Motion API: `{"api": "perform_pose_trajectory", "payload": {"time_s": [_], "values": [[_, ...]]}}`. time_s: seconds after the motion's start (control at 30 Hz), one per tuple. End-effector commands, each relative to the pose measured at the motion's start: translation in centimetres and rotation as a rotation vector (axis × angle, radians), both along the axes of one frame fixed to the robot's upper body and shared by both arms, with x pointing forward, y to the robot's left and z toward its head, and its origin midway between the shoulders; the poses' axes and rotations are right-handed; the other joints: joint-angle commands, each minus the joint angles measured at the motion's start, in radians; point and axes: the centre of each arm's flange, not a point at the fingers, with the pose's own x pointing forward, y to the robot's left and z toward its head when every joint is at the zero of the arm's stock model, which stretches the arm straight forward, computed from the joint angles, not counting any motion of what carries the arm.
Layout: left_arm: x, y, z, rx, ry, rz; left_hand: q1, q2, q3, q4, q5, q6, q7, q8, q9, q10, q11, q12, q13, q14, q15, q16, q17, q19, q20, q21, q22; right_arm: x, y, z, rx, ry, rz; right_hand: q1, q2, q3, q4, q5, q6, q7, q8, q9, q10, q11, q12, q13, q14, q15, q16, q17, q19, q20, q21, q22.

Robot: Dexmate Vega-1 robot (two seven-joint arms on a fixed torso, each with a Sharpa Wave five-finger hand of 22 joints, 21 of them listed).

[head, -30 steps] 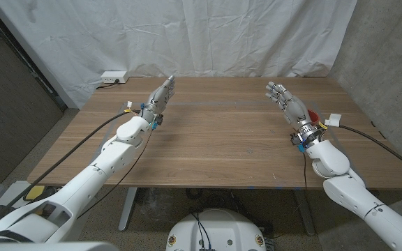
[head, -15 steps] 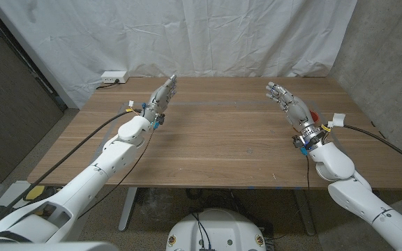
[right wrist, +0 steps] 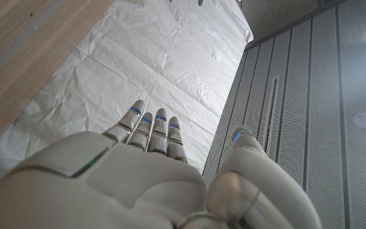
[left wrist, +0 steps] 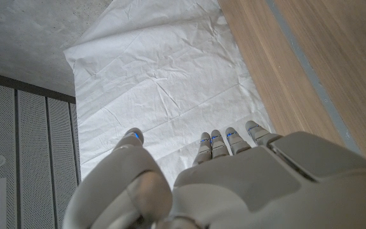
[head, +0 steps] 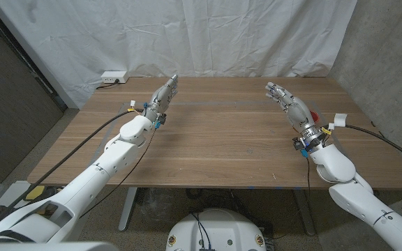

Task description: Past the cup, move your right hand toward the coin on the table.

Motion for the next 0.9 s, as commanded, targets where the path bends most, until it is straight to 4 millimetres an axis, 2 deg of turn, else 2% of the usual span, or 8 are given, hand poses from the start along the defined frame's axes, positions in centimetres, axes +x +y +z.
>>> {"api": "perform_pose_trajectory", "payload": {"time_s": [0.03, 0.17, 0.6, 0.9], "values": [[0.1, -0.1, 0.1, -0.006, -0.006, 0.005, 0.007, 0.002, -0.004, 0.002, -0.004, 0.006, 0.003, 0.0, 0.002, 0.0, 0.002, -0.002, 0.004, 0.005, 0.003, 0.001, 0.004, 0.006, -0.045, -0.007, 0.002, -0.8, 0.2, -0.3, -0.013, -0.059, -0.018, 0.015, 0.0, 0.002, -0.005, -0.002, 0.009, -0.006, 0.007, 0.002, -0.001, -0.007, 0.002, 0.004, 0.009, -0.002, 0.002, 0.003, 0.006, -0.008, -0.006, 0.003], [0.3, -0.2, 0.1, -0.003, -0.002, 0.004, 0.008, 0.003, -0.005, 0.002, -0.004, 0.013, 0.004, 0.001, 0.002, 0.008, 0.002, 0.0, 0.004, 0.012, 0.001, 0.003, 0.003, 0.014, -0.061, -0.008, 0.002, -1.1, 0.2, -0.5, -0.014, -0.069, -0.018, 0.015, 0.001, 0.002, -0.006, -0.002, 0.013, -0.009, 0.008, 0.002, 0.0, -0.004, 0.002, 0.005, 0.01, -0.002, 0.002, 0.003, 0.007, -0.008, -0.007, 0.004], [0.8, -0.9, 0.1, 0.007, 0.01, -0.006, 0.009, 0.004, -0.007, 0.001, -0.005, 0.013, 0.004, 0.0, 0.002, 0.008, -0.001, -0.001, 0.004, 0.014, 0.0, 0.002, 0.003, 0.014, -0.058, -0.013, 0.002, -1.9, 0.3, -1.0, -0.063, -0.127, -0.078, 0.017, 0.003, 0.003, -0.008, -0.001, 0.025, -0.011, 0.011, 0.002, 0.0, -0.008, 0.002, 0.005, 0.012, -0.002, 0.001, 0.003, 0.013, -0.008, -0.012, 0.004], [0.8, -1.0, -0.4, -0.003, 0.017, -0.002, 0.011, 0.005, -0.008, 0.0, -0.005, 0.014, 0.0, 0.0, 0.002, 0.011, -0.004, -0.001, 0.004, 0.018, -0.003, 0.003, 0.003, 0.022, -0.065, -0.014, 0.002, -2.0, 0.7, -1.2, -0.093, -0.153, -0.099, 0.018, 0.004, 0.003, -0.01, -0.001, 0.03, -0.017, 0.011, 0.002, 0.002, -0.012, 0.002, 0.005, 0.015, -0.003, 0.002, 0.003, 0.016, -0.009, -0.016, 0.004]]}}
